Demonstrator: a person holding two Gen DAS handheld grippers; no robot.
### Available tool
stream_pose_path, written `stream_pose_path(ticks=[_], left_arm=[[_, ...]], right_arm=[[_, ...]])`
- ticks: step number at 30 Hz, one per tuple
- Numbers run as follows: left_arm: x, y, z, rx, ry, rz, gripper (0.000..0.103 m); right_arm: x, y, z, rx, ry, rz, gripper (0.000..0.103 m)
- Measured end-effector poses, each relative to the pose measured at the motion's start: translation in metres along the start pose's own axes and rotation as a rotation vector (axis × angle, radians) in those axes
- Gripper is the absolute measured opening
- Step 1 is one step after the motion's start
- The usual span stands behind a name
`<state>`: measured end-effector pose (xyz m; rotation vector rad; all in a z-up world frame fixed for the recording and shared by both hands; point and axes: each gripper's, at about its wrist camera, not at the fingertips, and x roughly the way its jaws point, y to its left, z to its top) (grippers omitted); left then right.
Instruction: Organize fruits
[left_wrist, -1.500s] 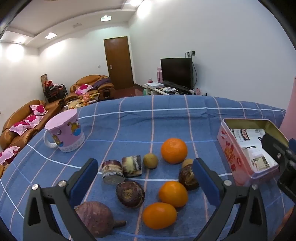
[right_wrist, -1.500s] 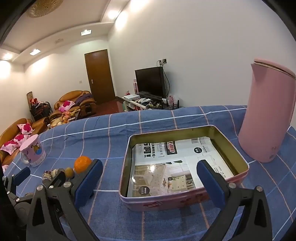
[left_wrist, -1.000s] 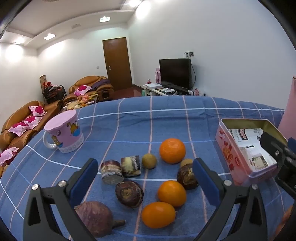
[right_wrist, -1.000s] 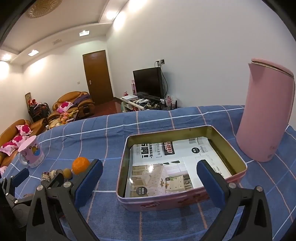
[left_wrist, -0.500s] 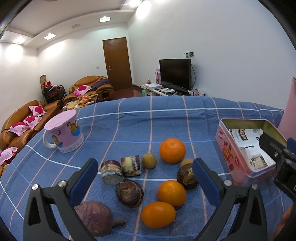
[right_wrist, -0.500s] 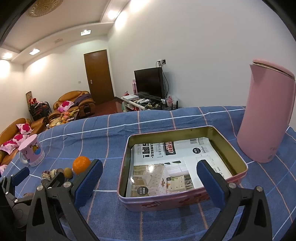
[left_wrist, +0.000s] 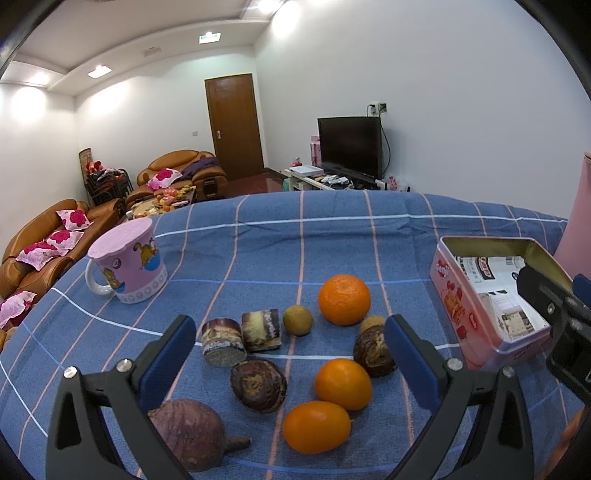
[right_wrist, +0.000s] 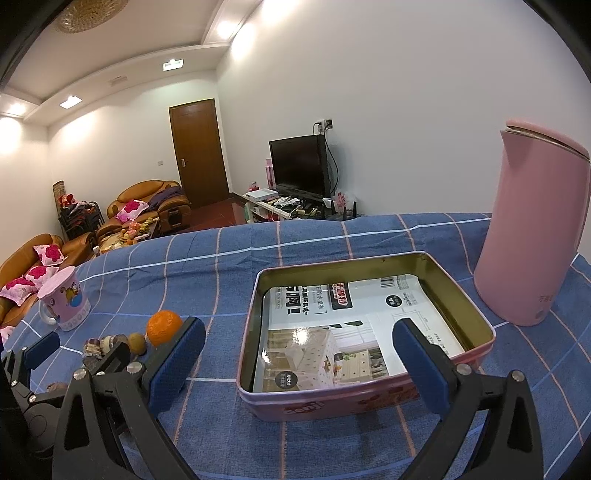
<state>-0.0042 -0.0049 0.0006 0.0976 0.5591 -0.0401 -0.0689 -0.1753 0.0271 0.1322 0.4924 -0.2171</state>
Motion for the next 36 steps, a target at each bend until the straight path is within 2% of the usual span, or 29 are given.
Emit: stream_pose_path(ticks=[36], left_arm=[[0.0023, 0.0042, -0.0027, -0.019, 0.022, -0.018, 0.103]], right_arm=[[-0.0024, 0.0050, -0.0031, -0.025, 0.006, 0.034, 0.102]])
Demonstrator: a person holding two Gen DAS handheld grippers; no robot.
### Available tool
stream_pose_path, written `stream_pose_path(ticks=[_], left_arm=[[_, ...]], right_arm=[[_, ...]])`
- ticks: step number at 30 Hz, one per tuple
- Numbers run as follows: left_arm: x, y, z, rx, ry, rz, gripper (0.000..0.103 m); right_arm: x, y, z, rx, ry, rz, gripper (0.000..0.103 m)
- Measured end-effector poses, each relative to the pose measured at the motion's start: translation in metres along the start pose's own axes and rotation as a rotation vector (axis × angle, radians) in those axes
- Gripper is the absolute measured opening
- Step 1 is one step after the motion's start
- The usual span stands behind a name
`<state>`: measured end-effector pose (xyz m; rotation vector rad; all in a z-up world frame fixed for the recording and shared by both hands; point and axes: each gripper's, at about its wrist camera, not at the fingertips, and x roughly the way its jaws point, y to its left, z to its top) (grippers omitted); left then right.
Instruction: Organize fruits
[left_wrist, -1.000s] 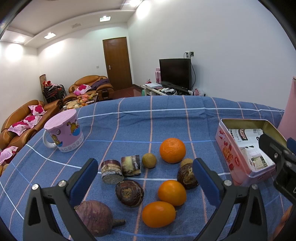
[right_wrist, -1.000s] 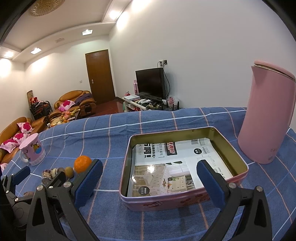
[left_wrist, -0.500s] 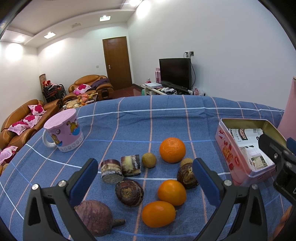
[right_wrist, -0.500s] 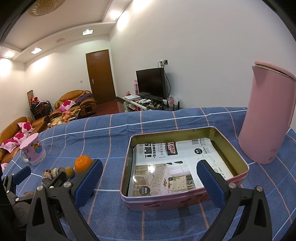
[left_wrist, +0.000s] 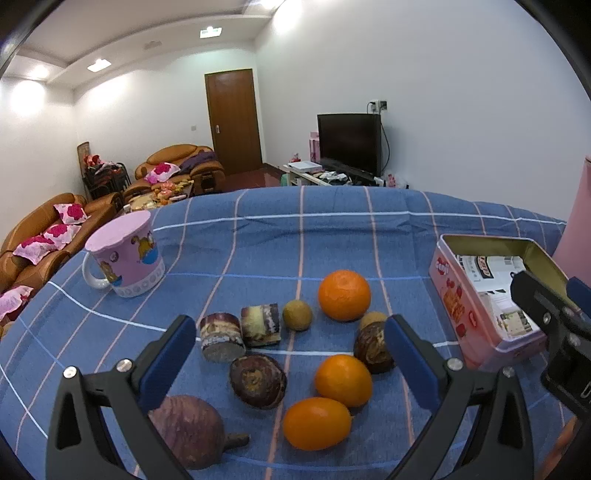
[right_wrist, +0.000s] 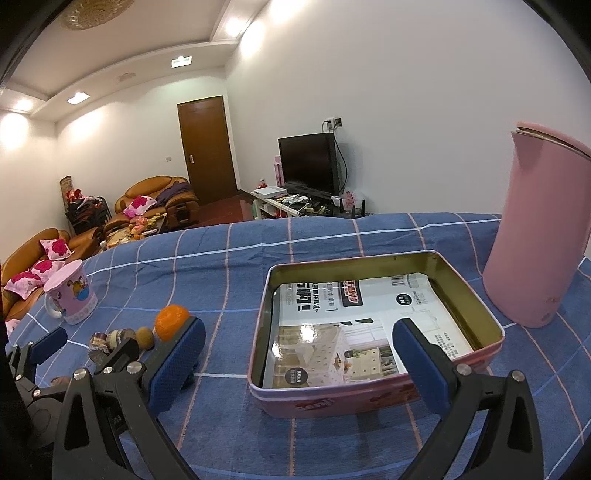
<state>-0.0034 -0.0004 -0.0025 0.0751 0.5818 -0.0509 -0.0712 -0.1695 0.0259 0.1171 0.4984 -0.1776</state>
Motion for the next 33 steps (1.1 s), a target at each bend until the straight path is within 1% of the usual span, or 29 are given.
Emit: stream_pose_path(ticks=[11, 14, 16, 17, 19, 20, 21, 22, 24, 25, 28, 29, 30, 33], left_arm=[[-0.006, 0.011, -0.005, -0.021, 0.013, 0.010, 0.103], [-0.013, 0.023, -0.010, -0.018, 0.031, 0.022, 0.103], [-0.020, 0.038, -0.015, -0.042, 0.042, 0.034, 0.103], [-0.025, 0.050, -0.018, -0.065, 0.046, 0.039, 0.103], [-0.032, 0.071, -0.024, -0.095, 0.055, 0.045, 0.103], [-0.035, 0.080, -0.028, -0.100, 0.064, 0.046, 0.103], [-0.036, 0.089, -0.031, -0.103, 0.078, 0.052, 0.103], [-0.037, 0.098, -0.036, -0.100, 0.098, 0.062, 0.103], [-0.038, 0.109, -0.042, -0.092, 0.123, 0.066, 0.103], [-0.038, 0.113, -0.045, -0.093, 0.131, 0.065, 0.102], [-0.042, 0.120, -0.052, -0.077, 0.128, 0.060, 0.102], [-0.041, 0.120, -0.053, -0.072, 0.132, 0.055, 0.102], [-0.041, 0.121, -0.053, -0.066, 0.136, 0.045, 0.100], [-0.044, 0.119, -0.051, -0.032, 0.123, 0.029, 0.098]], right_arm=[[0.003, 0.005, -0.001, -0.014, 0.022, 0.037, 0.102], [0.004, 0.008, -0.002, -0.021, 0.032, 0.057, 0.102], [0.004, 0.011, -0.004, -0.031, 0.042, 0.081, 0.099], [0.005, 0.013, -0.004, -0.038, 0.054, 0.103, 0.096], [0.010, 0.020, -0.007, -0.057, 0.097, 0.153, 0.077], [0.014, 0.024, -0.009, -0.066, 0.129, 0.186, 0.074], [0.018, 0.028, -0.011, -0.070, 0.162, 0.223, 0.067], [0.021, 0.033, -0.013, -0.078, 0.187, 0.262, 0.065], [0.015, 0.045, -0.015, -0.128, 0.173, 0.276, 0.065], [0.014, 0.050, -0.016, -0.138, 0.175, 0.312, 0.065], [0.008, 0.061, -0.021, -0.142, 0.194, 0.389, 0.065], [0.005, 0.068, -0.024, -0.156, 0.204, 0.429, 0.065], [0.005, 0.073, -0.026, -0.169, 0.212, 0.453, 0.065], [0.003, 0.090, -0.034, -0.222, 0.260, 0.500, 0.065]])
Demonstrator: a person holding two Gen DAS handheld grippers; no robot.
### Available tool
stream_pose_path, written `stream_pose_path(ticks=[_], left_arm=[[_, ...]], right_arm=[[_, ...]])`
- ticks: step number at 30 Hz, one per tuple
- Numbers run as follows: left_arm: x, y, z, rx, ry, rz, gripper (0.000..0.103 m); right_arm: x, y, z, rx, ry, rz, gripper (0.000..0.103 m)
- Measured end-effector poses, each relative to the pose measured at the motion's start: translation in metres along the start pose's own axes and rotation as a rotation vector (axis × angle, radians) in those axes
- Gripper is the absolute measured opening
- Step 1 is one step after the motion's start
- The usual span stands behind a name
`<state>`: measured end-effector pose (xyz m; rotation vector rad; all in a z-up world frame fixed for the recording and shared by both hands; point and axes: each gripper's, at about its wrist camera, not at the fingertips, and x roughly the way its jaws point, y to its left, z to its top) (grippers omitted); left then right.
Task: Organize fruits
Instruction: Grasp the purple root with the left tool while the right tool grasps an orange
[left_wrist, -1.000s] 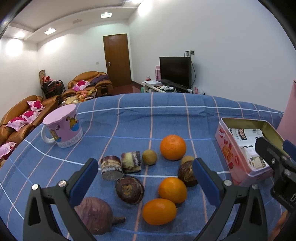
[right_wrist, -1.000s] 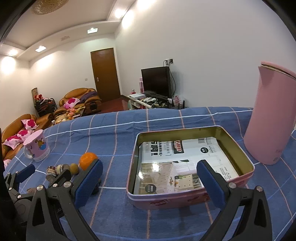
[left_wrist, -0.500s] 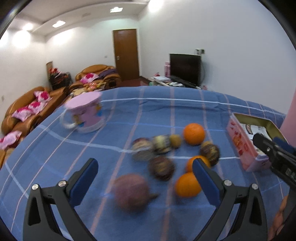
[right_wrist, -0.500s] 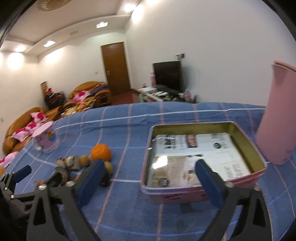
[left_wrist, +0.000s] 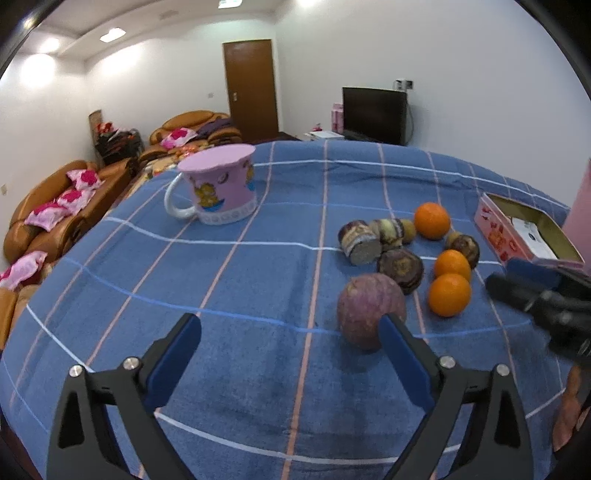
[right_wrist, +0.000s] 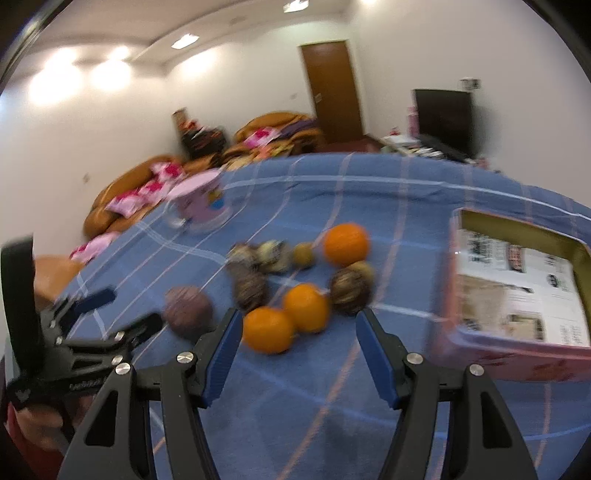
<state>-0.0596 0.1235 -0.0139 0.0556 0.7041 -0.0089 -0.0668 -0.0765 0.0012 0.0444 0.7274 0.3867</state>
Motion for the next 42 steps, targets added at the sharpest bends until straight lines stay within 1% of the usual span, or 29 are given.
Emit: stream_pose_path(ticks=[4, 7, 9, 11, 12, 13, 14, 16, 20, 22, 26, 28, 29, 30, 32, 35, 38, 40, 42], left_arm=[[-0.005, 0.005, 0.003, 0.000, -0.010, -0.006, 0.098], [-0.004, 0.011, 0.005, -0.012, 0.003, -0.017, 0.098], [-0.005, 0.012, 0.006, -0.002, 0.000, -0.012, 0.098], [-0.006, 0.010, 0.006, 0.009, -0.003, -0.013, 0.098], [-0.006, 0.009, 0.007, 0.013, -0.003, -0.020, 0.098], [-0.006, 0.007, 0.008, 0.017, -0.004, -0.029, 0.098], [-0.006, 0.006, 0.009, 0.020, -0.005, -0.037, 0.098], [-0.004, 0.000, 0.013, 0.020, -0.002, -0.063, 0.098], [0.010, -0.014, 0.019, 0.026, 0.035, -0.102, 0.097], [0.021, -0.022, 0.020, 0.040, 0.071, -0.108, 0.088], [0.041, -0.030, 0.017, 0.031, 0.142, -0.127, 0.076], [0.048, -0.031, 0.014, 0.018, 0.161, -0.162, 0.063], [0.049, -0.032, 0.014, 0.018, 0.164, -0.178, 0.059], [0.049, -0.033, 0.014, 0.018, 0.160, -0.201, 0.049], [0.048, -0.036, 0.013, 0.030, 0.155, -0.194, 0.050], [0.046, -0.036, 0.012, 0.032, 0.154, -0.191, 0.050], [0.044, -0.037, 0.013, 0.027, 0.148, -0.180, 0.049], [0.038, -0.041, 0.014, 0.038, 0.117, -0.146, 0.049], [0.030, -0.048, 0.017, 0.056, 0.070, -0.136, 0.049]], right_arm=[[0.020, 0.011, -0.003, -0.015, 0.073, 0.007, 0.065], [0.033, 0.019, -0.003, -0.029, 0.104, -0.002, 0.065], [0.042, 0.023, -0.003, -0.034, 0.128, -0.016, 0.065], [0.053, 0.028, -0.004, -0.054, 0.155, -0.039, 0.062], [0.054, 0.029, -0.004, -0.065, 0.168, -0.054, 0.057], [0.055, 0.029, -0.005, -0.070, 0.179, -0.055, 0.049], [0.058, 0.029, -0.005, -0.067, 0.193, -0.049, 0.044], [0.056, 0.025, -0.005, -0.053, 0.192, -0.036, 0.043], [0.048, 0.017, -0.007, -0.034, 0.196, -0.016, 0.043], [0.041, 0.010, -0.007, 0.000, 0.191, 0.006, 0.043], [0.027, 0.001, -0.005, 0.023, 0.150, 0.010, 0.043], [0.023, -0.003, -0.005, 0.036, 0.146, 0.011, 0.043], [0.021, -0.005, -0.006, 0.041, 0.144, 0.008, 0.043], [0.021, -0.006, -0.006, 0.042, 0.141, 0.003, 0.043], [0.021, -0.007, -0.005, 0.036, 0.141, -0.004, 0.042], [0.026, -0.007, -0.007, 0.026, 0.167, -0.017, 0.042], [0.026, -0.006, -0.008, 0.012, 0.163, -0.022, 0.042], [0.022, -0.009, -0.007, 0.027, 0.148, -0.016, 0.042], [0.012, -0.012, -0.002, 0.039, 0.102, -0.008, 0.042]])
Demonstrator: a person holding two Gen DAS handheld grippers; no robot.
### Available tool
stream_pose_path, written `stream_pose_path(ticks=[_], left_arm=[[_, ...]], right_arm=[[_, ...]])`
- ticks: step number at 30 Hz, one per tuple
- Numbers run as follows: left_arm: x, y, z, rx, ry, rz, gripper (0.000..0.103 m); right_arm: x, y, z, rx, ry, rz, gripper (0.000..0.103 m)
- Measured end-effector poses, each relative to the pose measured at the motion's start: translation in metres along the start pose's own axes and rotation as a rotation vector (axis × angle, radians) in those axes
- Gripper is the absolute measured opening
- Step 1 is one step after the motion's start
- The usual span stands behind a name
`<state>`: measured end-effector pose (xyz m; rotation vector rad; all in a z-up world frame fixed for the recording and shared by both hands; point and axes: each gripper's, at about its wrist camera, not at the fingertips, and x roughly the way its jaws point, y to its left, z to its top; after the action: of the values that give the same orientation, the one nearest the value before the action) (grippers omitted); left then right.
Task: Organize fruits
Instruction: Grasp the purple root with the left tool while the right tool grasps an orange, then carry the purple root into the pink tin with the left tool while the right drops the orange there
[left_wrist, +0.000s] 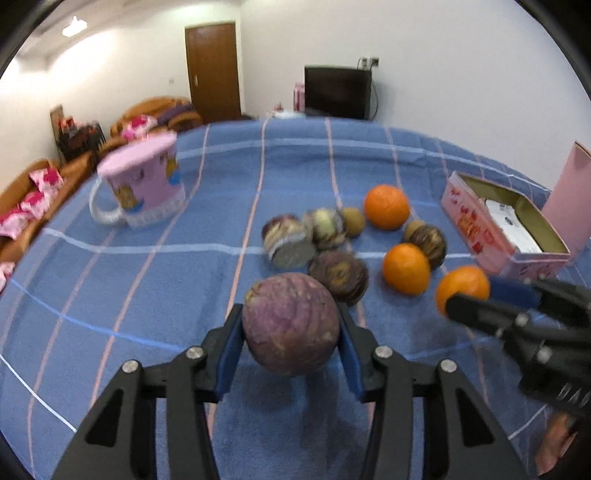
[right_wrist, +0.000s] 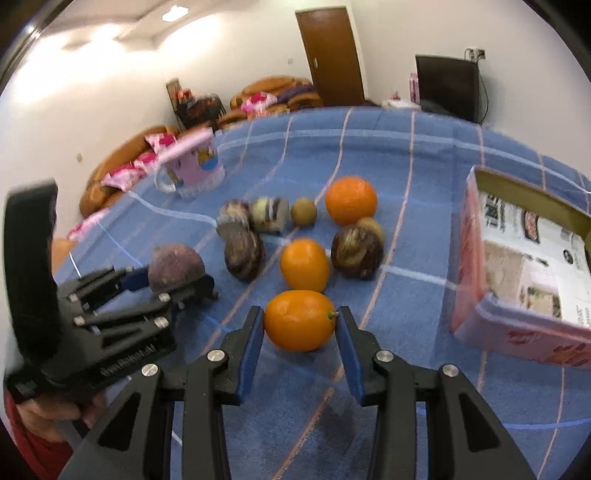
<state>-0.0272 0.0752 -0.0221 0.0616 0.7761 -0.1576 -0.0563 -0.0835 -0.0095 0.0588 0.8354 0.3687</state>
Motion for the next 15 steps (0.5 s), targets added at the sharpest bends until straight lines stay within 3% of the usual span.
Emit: stream_pose_path(ticks=[6, 9, 15], left_arm=[[-0.015, -0.029, 0.020, 0.005, -0.098, -0.045, 0.049], [-0.016, -0.052, 0.031, 0.021, -0.145, -0.082, 0.049], [-0.013, -0.102, 0.046, 0.046, -0.193, -0.156, 0.049]], right_arm=[[-0.041, -0.022, 0.012, 0.018, -0.162, -0.071, 0.042], [-0.057, -0.043, 0.013, 0.016, -0.227, -0.191, 0.042], [-0.076, -0.096, 0.010, 0.069, -0.265, -0.303, 0.042]])
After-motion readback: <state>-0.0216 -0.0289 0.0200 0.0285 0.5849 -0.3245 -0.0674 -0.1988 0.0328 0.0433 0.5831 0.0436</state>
